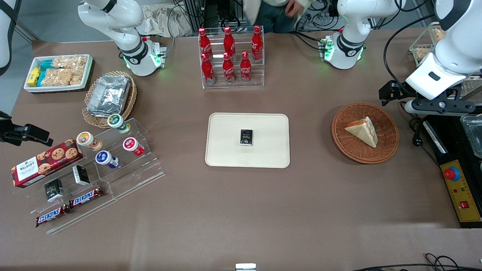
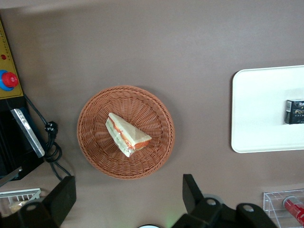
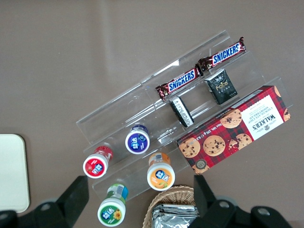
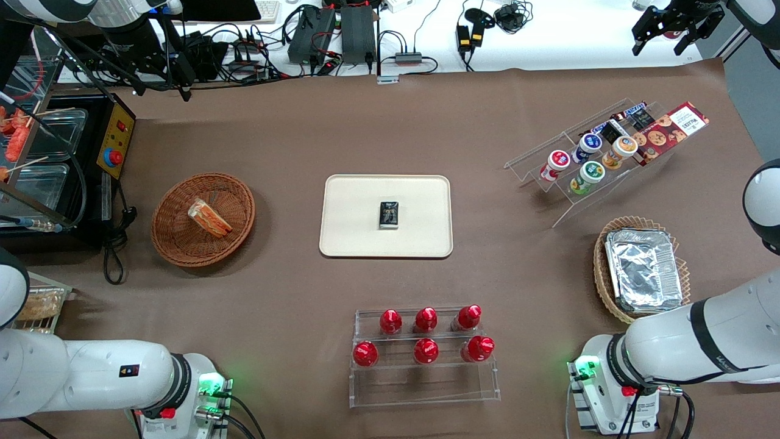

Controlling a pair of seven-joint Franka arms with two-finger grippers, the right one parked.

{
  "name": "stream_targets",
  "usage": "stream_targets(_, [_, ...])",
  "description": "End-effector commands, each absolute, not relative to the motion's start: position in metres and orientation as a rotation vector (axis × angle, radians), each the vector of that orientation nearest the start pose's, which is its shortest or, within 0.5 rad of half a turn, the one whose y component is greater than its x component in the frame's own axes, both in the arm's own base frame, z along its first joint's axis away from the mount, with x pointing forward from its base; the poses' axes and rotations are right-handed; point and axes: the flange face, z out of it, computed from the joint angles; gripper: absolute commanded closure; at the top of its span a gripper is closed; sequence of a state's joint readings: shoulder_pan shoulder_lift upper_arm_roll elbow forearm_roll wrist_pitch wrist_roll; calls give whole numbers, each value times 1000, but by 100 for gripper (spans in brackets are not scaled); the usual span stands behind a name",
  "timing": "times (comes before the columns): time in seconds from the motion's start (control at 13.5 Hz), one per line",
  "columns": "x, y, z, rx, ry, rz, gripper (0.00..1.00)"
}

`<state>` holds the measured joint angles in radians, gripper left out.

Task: Place sandwich from basket to tray
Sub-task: 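Move the left gripper over the wicker basket holding the sandwich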

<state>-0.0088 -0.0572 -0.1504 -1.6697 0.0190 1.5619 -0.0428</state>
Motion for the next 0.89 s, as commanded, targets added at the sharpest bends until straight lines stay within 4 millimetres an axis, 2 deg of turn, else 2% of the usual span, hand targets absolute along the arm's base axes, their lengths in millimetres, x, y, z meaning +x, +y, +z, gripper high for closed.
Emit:
stream_targets(0.0, [530, -82, 614, -3174, 174, 60, 0])
stream_targets(0.07, [533, -81, 621, -3171, 192, 35, 0])
stream_targets(0.66, [539, -70, 611, -3165, 126, 70, 0])
stream_targets(0.74, [535, -69, 606, -3162, 51, 94, 0])
stream_targets(0.81, [532, -57, 604, -3155, -121, 114, 0])
